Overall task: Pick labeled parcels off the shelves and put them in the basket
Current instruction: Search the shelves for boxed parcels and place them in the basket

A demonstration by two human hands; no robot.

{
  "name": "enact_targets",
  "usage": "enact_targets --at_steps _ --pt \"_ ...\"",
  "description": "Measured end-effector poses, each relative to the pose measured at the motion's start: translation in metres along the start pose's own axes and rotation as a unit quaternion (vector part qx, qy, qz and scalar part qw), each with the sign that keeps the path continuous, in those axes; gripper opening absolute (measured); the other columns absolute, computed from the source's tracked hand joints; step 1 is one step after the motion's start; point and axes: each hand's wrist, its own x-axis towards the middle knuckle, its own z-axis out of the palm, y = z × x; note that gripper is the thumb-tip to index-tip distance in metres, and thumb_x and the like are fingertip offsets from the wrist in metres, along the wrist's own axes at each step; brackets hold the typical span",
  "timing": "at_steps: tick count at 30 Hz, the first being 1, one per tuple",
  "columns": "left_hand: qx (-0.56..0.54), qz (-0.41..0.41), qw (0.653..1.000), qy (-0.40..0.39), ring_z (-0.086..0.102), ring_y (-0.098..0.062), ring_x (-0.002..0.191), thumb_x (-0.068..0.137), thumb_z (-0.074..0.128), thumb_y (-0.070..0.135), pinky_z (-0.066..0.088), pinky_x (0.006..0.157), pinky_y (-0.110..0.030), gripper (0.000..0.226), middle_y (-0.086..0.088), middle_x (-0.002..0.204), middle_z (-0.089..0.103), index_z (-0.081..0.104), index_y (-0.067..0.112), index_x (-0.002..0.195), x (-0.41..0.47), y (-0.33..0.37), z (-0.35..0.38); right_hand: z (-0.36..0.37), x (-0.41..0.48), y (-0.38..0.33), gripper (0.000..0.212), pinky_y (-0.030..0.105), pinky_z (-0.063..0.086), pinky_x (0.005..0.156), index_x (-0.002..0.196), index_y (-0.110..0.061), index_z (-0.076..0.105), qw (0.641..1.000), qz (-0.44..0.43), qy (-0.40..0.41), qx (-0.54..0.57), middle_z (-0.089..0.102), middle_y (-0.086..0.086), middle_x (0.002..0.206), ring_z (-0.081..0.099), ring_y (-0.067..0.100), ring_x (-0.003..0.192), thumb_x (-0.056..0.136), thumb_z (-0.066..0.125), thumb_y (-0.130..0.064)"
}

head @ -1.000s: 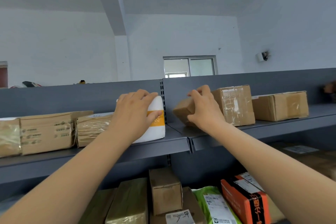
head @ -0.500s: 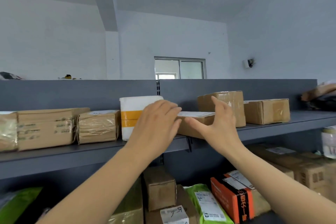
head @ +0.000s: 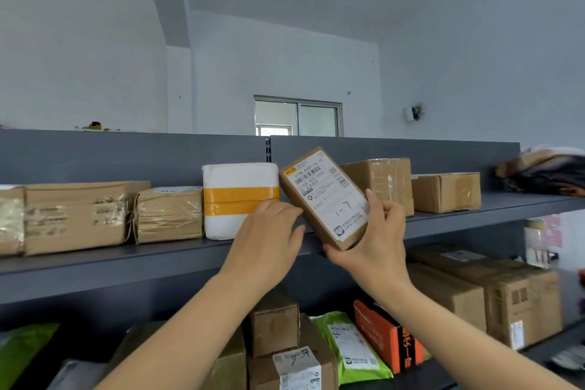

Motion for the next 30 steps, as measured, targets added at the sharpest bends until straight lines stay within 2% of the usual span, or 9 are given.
enact_targets --at_steps 10,13,15,18,23,25,27,29,30 --pt "-0.019 0.003 1.000 0.003 0.031 -0.006 0.129 0.099 0.041 0.032 0.025 0.103 -0.018 0.041 0.012 0.139 0.044 0.041 0.026 0.140 -0.007 -0.003 0.005 0.006 0.005 -0.003 0.110 0.027 0.034 0.091 0.148 -0.018 0.013 0.999 0.046 -0.006 -0.008 0.021 -0.001 0.126 0.025 0.018 0.121 0.066 0.073 -0.059" --pt "-0.019 0.016 0.999 0.022 0.034 -0.007 0.127 0.098 0.043 0.029 0.025 0.102 -0.018 0.040 0.010 0.137 0.046 0.043 0.025 0.138 -0.004 -0.001 0.003 0.011 0.021 -0.004 0.086 0.028 0.032 0.092 0.141 -0.019 0.029 0.999 0.040 0.001 -0.007 0.026 0.004 0.125 0.025 0.019 0.118 0.075 0.061 -0.064" --pt "-0.013 0.020 0.999 0.027 0.038 -0.009 0.124 0.097 0.045 0.026 0.025 0.100 -0.018 0.038 0.008 0.134 0.050 0.047 0.023 0.135 0.002 0.002 0.004 0.015 0.031 -0.003 0.064 0.032 0.036 0.094 0.133 -0.020 0.040 0.998 0.002 -0.003 -0.063 0.033 0.006 0.124 0.032 0.023 0.117 0.084 0.056 -0.057" --pt "0.008 0.022 0.999 0.036 0.042 -0.012 0.120 0.097 0.044 0.021 0.026 0.099 -0.018 0.036 0.006 0.131 0.054 0.050 0.021 0.133 0.016 0.010 0.008 0.020 0.044 0.005 0.056 0.038 0.039 0.097 0.134 -0.022 0.039 0.992 -0.041 -0.082 -0.082 0.033 0.007 0.129 0.034 0.026 0.117 0.087 0.057 -0.047" --pt "0.037 -0.001 0.998 0.046 0.039 -0.014 0.128 0.099 0.041 0.022 0.025 0.105 -0.022 0.038 0.003 0.139 0.049 0.047 0.019 0.136 0.047 0.027 0.024 0.009 0.064 0.031 0.060 0.034 0.035 0.106 0.141 -0.024 0.037 0.976 -0.105 -0.190 0.033 0.032 0.001 0.133 0.035 0.020 0.124 0.088 0.061 -0.039" --pt "0.057 -0.019 0.998 0.017 0.035 -0.014 0.133 0.099 0.041 0.031 0.024 0.109 -0.026 0.041 0.003 0.144 0.043 0.042 0.022 0.139 0.060 0.032 0.034 -0.004 0.072 0.045 0.058 0.027 0.035 0.103 0.140 -0.025 0.039 0.977 -0.133 -0.146 0.079 0.034 -0.002 0.133 0.036 0.013 0.123 0.087 0.062 -0.034" --pt "0.105 -0.033 0.994 -0.027 0.032 -0.015 0.135 0.097 0.039 0.046 0.029 0.110 -0.033 0.048 0.005 0.147 0.039 0.038 0.028 0.141 0.071 0.038 0.046 -0.021 0.085 0.060 0.055 0.024 0.036 0.097 0.138 -0.026 0.041 0.985 -0.160 -0.026 0.058 0.036 -0.001 0.132 0.035 0.010 0.120 0.087 0.062 -0.031" --pt "0.153 -0.050 0.984 -0.072 0.038 -0.017 0.129 0.092 0.039 0.056 0.041 0.101 -0.041 0.051 0.008 0.142 0.043 0.038 0.035 0.139 0.078 0.044 0.057 -0.035 0.103 0.076 0.060 0.034 0.038 0.100 0.139 -0.028 0.038 0.988 -0.143 0.049 0.011 0.031 0.002 0.138 0.031 0.019 0.125 0.085 0.062 -0.035" --pt "0.162 -0.066 0.980 -0.090 0.042 -0.017 0.124 0.091 0.041 0.058 0.044 0.095 -0.042 0.050 0.008 0.137 0.046 0.039 0.037 0.137 0.080 0.047 0.061 -0.038 0.114 0.083 0.064 0.039 0.036 0.104 0.141 -0.030 0.033 0.992 -0.115 0.049 -0.011 0.026 0.003 0.143 0.026 0.023 0.130 0.084 0.062 -0.041"
